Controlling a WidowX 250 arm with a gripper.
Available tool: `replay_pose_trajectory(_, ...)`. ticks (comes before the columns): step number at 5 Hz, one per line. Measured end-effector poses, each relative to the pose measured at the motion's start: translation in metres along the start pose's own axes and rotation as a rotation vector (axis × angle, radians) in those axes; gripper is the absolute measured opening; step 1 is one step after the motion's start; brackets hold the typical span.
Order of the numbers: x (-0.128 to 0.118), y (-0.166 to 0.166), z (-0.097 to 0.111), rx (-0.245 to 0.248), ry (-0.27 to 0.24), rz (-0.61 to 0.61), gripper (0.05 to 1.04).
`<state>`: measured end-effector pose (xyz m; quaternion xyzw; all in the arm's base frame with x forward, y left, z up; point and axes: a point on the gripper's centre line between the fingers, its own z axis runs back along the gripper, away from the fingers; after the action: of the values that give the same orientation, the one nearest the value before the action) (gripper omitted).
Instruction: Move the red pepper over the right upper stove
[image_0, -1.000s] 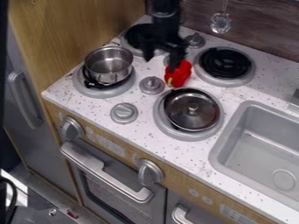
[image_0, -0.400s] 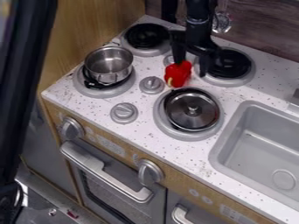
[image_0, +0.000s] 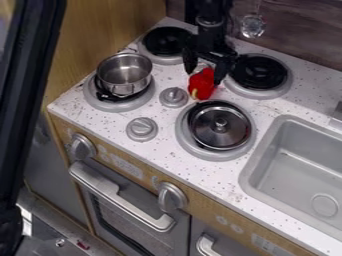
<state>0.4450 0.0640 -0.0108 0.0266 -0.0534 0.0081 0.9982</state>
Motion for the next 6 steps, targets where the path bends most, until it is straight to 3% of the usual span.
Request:
replay_pose_trajectory(2,0.002,0.005,0.001,-0.033,-0.013,0.038,0.999)
replay_pose_trajectory(3,-0.006,0.000,-0.021,-0.060,0.054,0.035,0.999)
replay_pose_trajectory(4,-0.005,-0.002,-0.021,-0.066,0.058,0.030,0.999)
replay_pose_trajectory(5,-0.005,-0.002,-0.022,-0.066,0.055,0.025,0.960)
replay_pose_trajectory(6,-0.006,-0.002,-0.023,-0.056,0.034,-0.005,0.816)
